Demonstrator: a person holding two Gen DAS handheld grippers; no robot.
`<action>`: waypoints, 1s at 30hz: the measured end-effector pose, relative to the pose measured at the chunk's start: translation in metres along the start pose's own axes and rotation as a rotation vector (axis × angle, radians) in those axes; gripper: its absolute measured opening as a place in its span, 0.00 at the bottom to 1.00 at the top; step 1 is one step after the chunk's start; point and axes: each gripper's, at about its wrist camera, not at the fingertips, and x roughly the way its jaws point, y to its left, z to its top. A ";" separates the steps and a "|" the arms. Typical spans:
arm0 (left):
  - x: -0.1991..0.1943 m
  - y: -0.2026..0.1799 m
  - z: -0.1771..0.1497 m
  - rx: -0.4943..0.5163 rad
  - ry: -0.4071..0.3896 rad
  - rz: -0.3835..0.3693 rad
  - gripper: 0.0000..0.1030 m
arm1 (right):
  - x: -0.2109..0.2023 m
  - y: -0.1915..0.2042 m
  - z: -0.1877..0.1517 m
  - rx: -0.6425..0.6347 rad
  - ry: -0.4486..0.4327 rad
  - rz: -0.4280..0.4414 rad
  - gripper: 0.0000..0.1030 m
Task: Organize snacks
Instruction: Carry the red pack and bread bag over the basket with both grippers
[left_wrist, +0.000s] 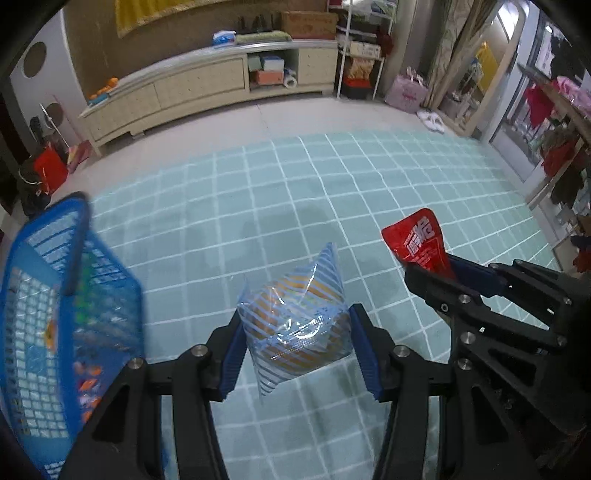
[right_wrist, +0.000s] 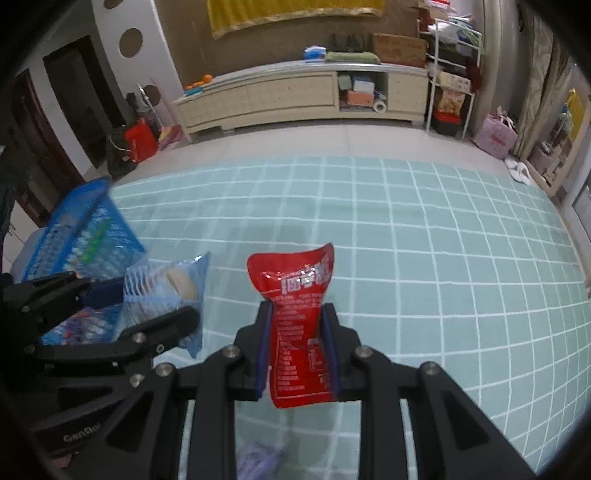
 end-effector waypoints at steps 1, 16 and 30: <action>-0.007 0.003 -0.003 -0.006 -0.006 0.001 0.49 | -0.006 0.005 0.001 -0.001 -0.006 0.003 0.28; -0.135 0.060 -0.030 -0.022 -0.193 -0.001 0.49 | -0.074 0.077 0.011 -0.073 -0.062 -0.032 0.28; -0.199 0.146 -0.067 -0.047 -0.266 0.087 0.49 | -0.103 0.154 0.019 -0.173 -0.106 0.025 0.29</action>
